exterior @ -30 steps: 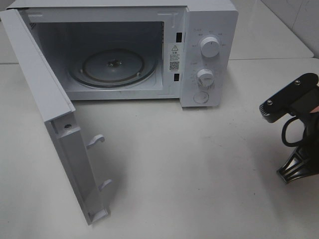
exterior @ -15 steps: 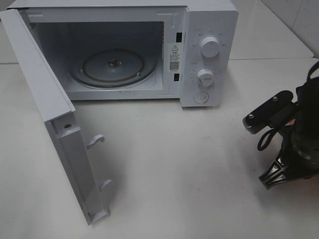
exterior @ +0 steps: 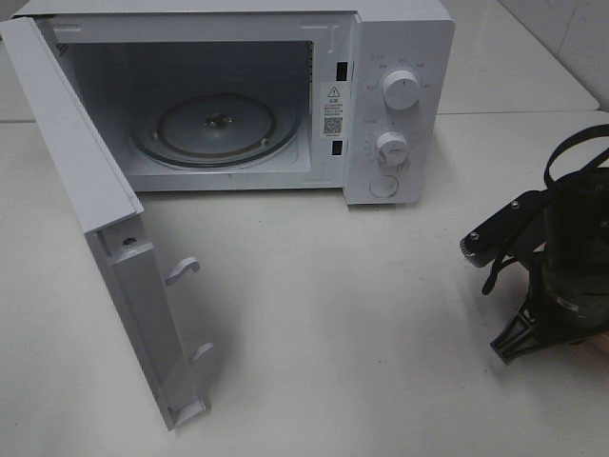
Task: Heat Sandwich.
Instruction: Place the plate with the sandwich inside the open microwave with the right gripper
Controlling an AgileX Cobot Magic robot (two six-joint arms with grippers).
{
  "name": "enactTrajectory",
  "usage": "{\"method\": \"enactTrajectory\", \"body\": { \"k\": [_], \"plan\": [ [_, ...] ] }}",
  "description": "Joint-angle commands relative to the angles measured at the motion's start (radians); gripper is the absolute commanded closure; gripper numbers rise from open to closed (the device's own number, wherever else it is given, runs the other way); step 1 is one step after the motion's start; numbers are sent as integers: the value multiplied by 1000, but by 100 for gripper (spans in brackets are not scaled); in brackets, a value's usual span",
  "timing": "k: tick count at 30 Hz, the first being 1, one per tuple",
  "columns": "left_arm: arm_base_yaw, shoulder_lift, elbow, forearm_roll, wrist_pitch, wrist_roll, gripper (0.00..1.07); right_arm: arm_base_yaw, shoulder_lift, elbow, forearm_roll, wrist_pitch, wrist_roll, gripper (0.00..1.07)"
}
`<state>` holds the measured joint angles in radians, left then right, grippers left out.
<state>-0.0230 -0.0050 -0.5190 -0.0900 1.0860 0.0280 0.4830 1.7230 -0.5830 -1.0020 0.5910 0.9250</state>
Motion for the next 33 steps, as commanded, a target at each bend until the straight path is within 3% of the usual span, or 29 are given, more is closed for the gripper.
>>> {"method": "enactTrajectory", "body": {
  "k": [1,10,15,16,17,20,21,25,33],
  "plan": [
    [3,-4,4,-3,-13,-3,9,-3,20,-6,-53,-8,11,105],
    [3,-4,4,-3,-13,-3,9,-3,72,-6,-63,-23,14,97],
    [3,-4,4,-3,-13,-3,9,-3,69,-6,-63,-24,14,83],
    [3,-4,4,-3,-13,-3,9,-3,69,-6,-59,-24,13,75],
    [3,-4,4,-3,-13,-3,9,-3,69,-6,-59,-24,13,75],
    [3,-4,4,-3,-13,-3,9,0,68,-7,-37,-23,9,60],
    [3,-4,4,-3,-13,-3,9,0,68,-7,-37,-23,9,60],
    [3,-4,4,-3,-13,-3,9,0,31,-40,71,-14,-69,52],
    [3,-4,4,-3,-13,-3,9,0,-71,-44,256,-16,-332,52]
  ]
}}
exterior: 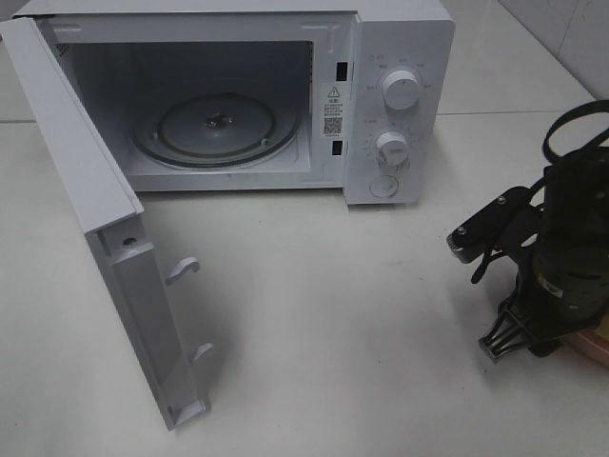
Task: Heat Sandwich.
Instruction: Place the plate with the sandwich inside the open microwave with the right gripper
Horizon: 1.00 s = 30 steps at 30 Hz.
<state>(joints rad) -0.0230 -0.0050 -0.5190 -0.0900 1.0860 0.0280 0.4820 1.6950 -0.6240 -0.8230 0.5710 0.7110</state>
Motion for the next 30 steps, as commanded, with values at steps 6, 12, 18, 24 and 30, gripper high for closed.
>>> {"method": "enactTrajectory", "body": {
  "k": [6,12,18,24,30],
  "plan": [
    [3,-4,4,-3,-13,-3,9,1,-160,-3,236,3,-315,40],
    [3,-4,4,-3,-13,-3,9,1,-243,-3,325,12,-399,25],
    [3,-4,4,-3,-13,-3,9,1,-340,-3,455,40,-481,27],
    [3,-4,4,-3,-13,-3,9,1,-483,-3,553,94,-536,29],
    [3,-4,4,-3,-13,-3,9,1,-596,-3,581,132,-543,29]
  ]
}}
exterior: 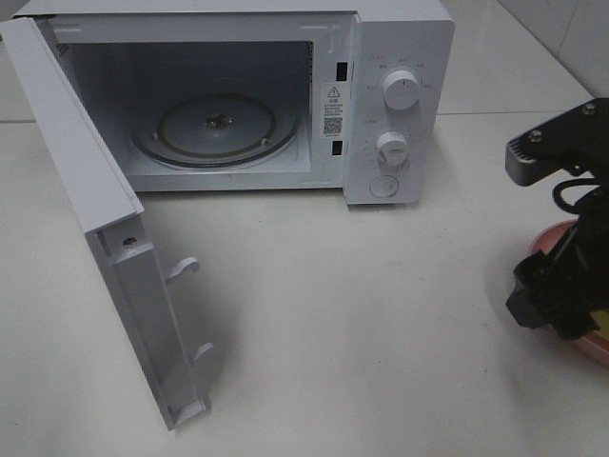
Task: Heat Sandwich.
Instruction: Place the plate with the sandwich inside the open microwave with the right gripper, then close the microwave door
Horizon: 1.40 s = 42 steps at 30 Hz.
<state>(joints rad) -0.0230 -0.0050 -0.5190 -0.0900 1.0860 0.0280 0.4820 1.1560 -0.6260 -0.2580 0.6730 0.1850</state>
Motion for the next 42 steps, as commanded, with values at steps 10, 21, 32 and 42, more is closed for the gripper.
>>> {"method": "enactTrajectory", "body": {
  "k": [10,21,32,42],
  "plan": [
    [3,-4,4,-3,-13,-3,9,1,-275,-1,65,153,-53,31],
    [3,-4,4,-3,-13,-3,9,1,-515,-1,93,340,-68,31],
    [3,-4,4,-3,-13,-3,9,-66,-771,-1,99,444,-101,31],
    [3,-4,4,-3,-13,-3,9,-192,-954,21,158,448,-103,31]
  ]
}}
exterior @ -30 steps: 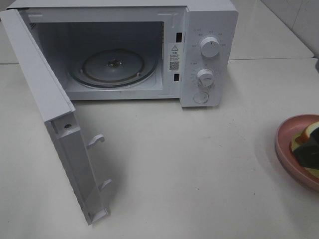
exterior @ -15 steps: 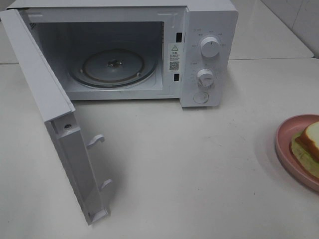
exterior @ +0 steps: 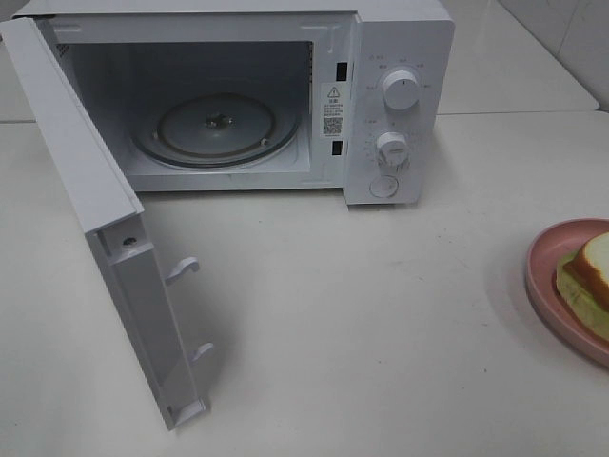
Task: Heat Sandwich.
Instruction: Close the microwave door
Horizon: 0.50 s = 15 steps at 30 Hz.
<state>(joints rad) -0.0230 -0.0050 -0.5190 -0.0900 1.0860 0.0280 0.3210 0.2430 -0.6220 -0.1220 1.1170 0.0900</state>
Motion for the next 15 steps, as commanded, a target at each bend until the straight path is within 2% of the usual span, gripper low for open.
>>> {"method": "enactTrajectory", "body": {
  "k": [1,6,12,15],
  "plan": [
    [3,-4,4,-3,-13,-3,9,-41,-56,26,30,4,-8,31],
    [3,-4,4,-3,-13,-3,9,-106,-121,76,51,0,-8,31],
    [3,-4,4,-3,-13,-3,9,-197,-199,82,55,-31,-11,31],
    [3,-4,4,-3,-13,-3,9,-215,-218,85,55,-35,-12,31]
  ]
}}
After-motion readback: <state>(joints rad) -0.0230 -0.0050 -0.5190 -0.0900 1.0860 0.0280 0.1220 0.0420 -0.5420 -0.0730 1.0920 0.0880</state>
